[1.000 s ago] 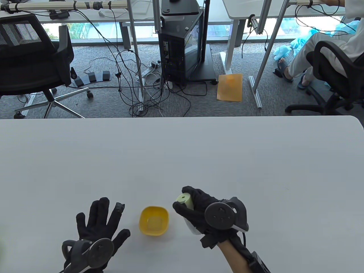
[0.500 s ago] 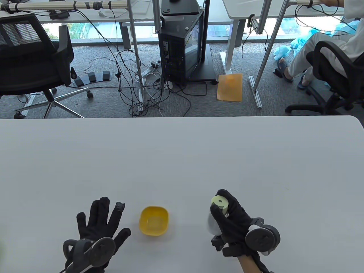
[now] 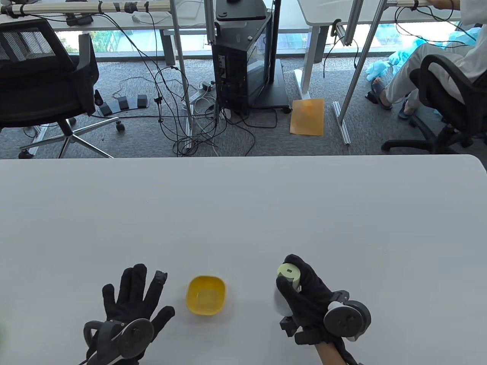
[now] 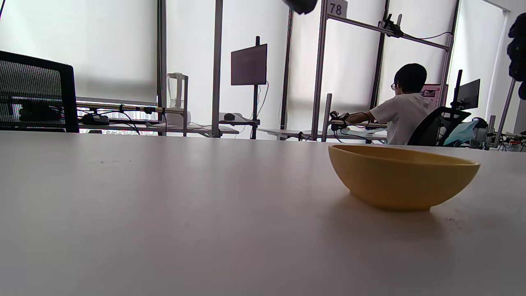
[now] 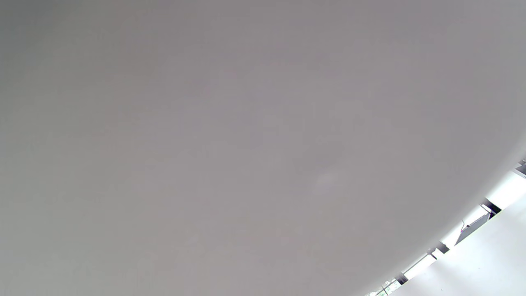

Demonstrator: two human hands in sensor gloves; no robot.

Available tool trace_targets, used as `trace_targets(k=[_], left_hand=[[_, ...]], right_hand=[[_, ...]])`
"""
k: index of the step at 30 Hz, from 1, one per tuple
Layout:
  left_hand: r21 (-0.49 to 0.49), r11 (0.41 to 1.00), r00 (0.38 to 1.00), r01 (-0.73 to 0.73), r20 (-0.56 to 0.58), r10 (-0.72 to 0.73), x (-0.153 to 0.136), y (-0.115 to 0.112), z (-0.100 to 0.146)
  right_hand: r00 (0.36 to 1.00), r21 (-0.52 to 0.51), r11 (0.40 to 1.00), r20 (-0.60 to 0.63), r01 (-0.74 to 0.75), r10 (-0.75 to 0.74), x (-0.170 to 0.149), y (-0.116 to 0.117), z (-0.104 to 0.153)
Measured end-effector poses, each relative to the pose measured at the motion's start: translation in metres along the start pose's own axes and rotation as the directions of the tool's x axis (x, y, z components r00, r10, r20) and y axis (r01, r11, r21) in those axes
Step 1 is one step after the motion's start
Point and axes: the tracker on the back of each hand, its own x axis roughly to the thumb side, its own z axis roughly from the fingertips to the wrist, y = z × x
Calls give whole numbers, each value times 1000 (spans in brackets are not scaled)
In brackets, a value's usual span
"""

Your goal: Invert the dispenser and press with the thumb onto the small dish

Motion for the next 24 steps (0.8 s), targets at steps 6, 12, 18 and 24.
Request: trace_targets(k=[6,12,18,24], left_hand=[[7,1000,1000,-3,-7,3,-2,1,1],[5,1000,1000,-1,-9,1,-3,0,1],[5,1000,1000,-1,-9,1,-3,1,1],[16,1000,1000,-4,-17,5,-5,3,2]], right_hand=[[996,107,992,69,-64,56,17,3,-15],[995,188,981,100,-40,21,33,8,-44],[986,409,905,155,-120,61,67,20,-89],[956,715,635,227,-293,185,107,54,-132]])
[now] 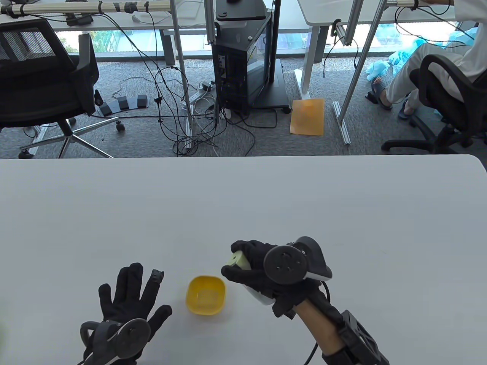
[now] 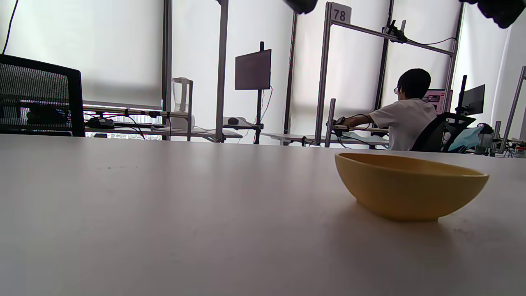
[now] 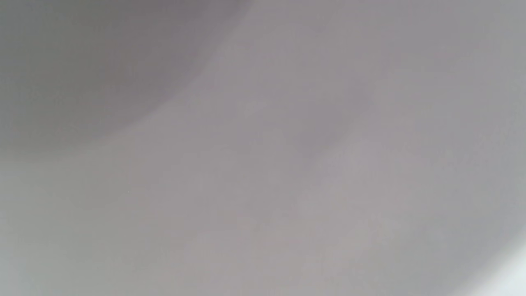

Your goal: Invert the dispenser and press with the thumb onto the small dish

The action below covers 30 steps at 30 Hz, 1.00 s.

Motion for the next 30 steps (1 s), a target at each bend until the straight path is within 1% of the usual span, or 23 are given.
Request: trace_targets(k=[2,5,8,10,12,13,16,20,24,25,27,30], left_hand=[[0,1000,1000,-3,-5,3,-1,0,0],[-1,1000,1000,-4,-12,4,-3,0,-1],[1,1000,1000,-9,-17,9,-5,1,-1],[-2,1000,1000,-9,-18,9,-6,0,-1],[-7,1000,1000,-7,-19,7,-6,0,-1],[-10,1000,1000,-9,-21,8,-7,0,-1],[-14,1000,1000,-13,-25,13,-8,0,-2],[-20,1000,999,-18,-28,17,-9,0,-2],[-21,1000,999,-23,-30,22,-9,0,-3],[-25,999,999,-21,-28,21,-9,0,-3],[-28,999,999,-21,-25,20,-9,1,-3],[-32,999,1000,-23,-20,23,-9,1,-3]], right_hand=[[999,153,987,-19,-40,43,9,0,-18],[993,323,944,-66,-70,97,20,5,-41],[989,444,895,-99,-55,110,26,13,-58],[983,537,843,-144,-19,114,29,21,-71],[980,606,795,-164,9,114,30,31,-81],[974,653,757,-188,27,128,30,38,-88],[963,716,697,-213,38,166,28,58,-102],[948,763,646,-229,35,220,23,79,-114],[932,805,593,-232,24,278,19,97,-119],[928,823,568,-231,26,292,17,102,-122],[919,841,539,-238,34,313,16,110,-124],[904,861,509,-228,13,362,17,122,-128]])
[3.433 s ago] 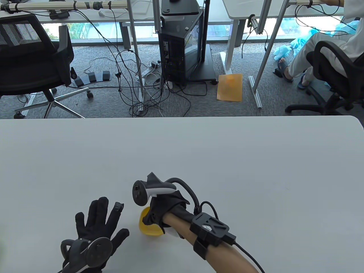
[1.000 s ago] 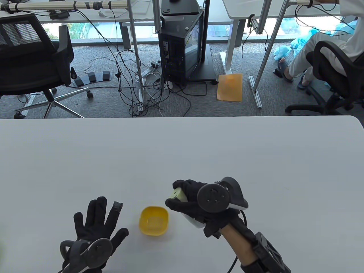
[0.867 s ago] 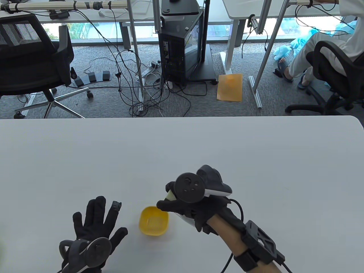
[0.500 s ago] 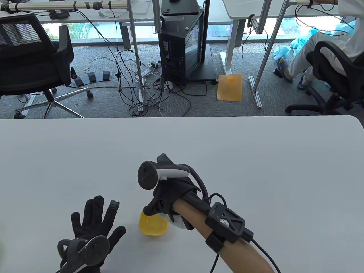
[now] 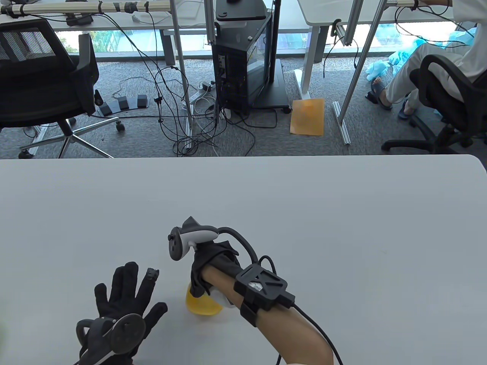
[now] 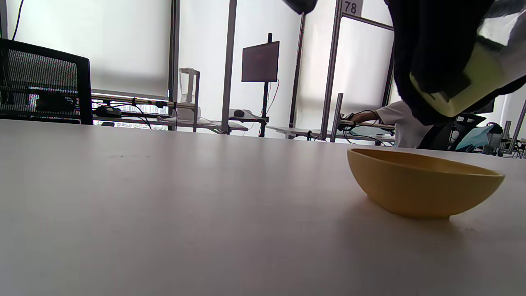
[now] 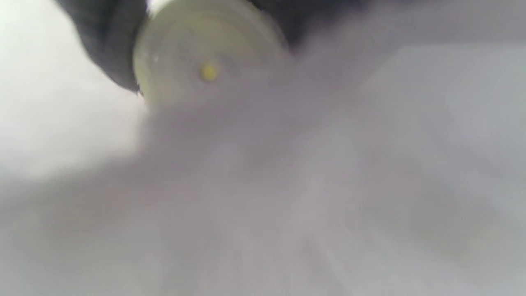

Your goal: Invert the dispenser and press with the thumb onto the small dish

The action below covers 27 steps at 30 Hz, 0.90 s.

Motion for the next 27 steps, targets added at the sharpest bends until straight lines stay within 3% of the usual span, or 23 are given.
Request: trace_targets(k=[8,16,27], left_hand=[[-19,1000,1000,0,7,0,1,-2,0],[-25,1000,1000,2,8,-1,2,-2,0],[-31,1000,1000,5,9,-4,4,-3,0]], right_hand=[[997,25,997,-35,-73,74,15,7,-14],[999,-13,999,23,-48,49,7,8,-6],[988,-48,987,-12,-153,153,11,15,-2]])
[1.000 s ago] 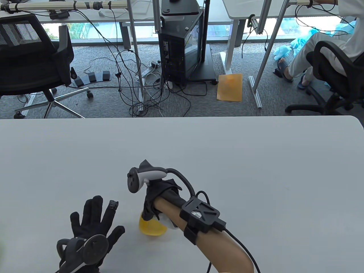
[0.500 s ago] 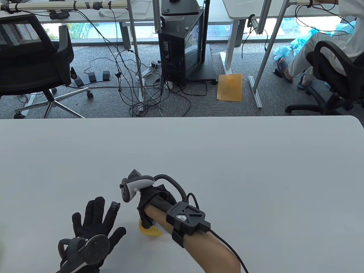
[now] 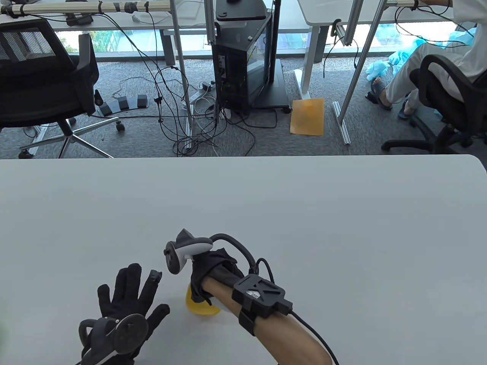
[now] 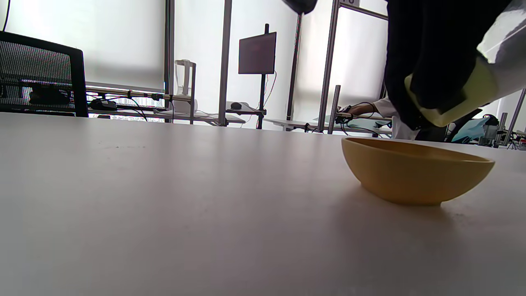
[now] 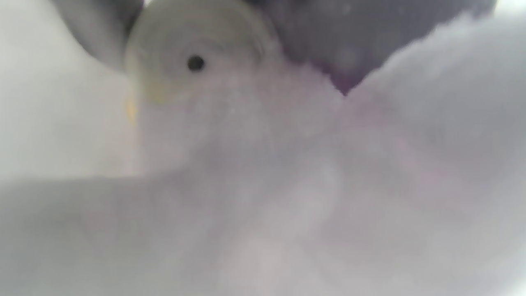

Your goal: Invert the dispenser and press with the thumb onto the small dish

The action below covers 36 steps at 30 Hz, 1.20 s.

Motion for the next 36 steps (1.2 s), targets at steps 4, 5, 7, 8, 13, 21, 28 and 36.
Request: trace_targets(k=[4,5,7,8,13,21,28,36], left_hand=[[-6,1000,1000,1,-3,-1,0,0,0],[-8,1000,1000,3,-3,-3,0,0,0],[-11,1000,1000,3,-3,-3,1,-1,-1],[-12,1000,1000,4,-2,-4,1,-1,-1],[-21,1000,1000,8,-1,-8,2,-1,-2],[-33,999,1000,13,-3,-14,3,-2,-3],[-32,999,1000,14,-8,-14,3,-3,-3],[-14,1000,1000,14,-17,-15,2,0,-2]], right_hand=[[1000,-23,1000,16,5,-5,0,2,3],[1000,-34,999,3,20,-20,-2,2,4],[999,-86,996,13,38,-37,-4,2,7],[999,-66,997,0,50,-50,-7,3,7],[987,-138,979,87,148,-137,-16,6,23],[930,-467,812,279,349,-239,-48,20,68],[847,-730,430,454,532,-278,-92,69,109],[785,-808,47,555,587,-273,-128,146,116]])
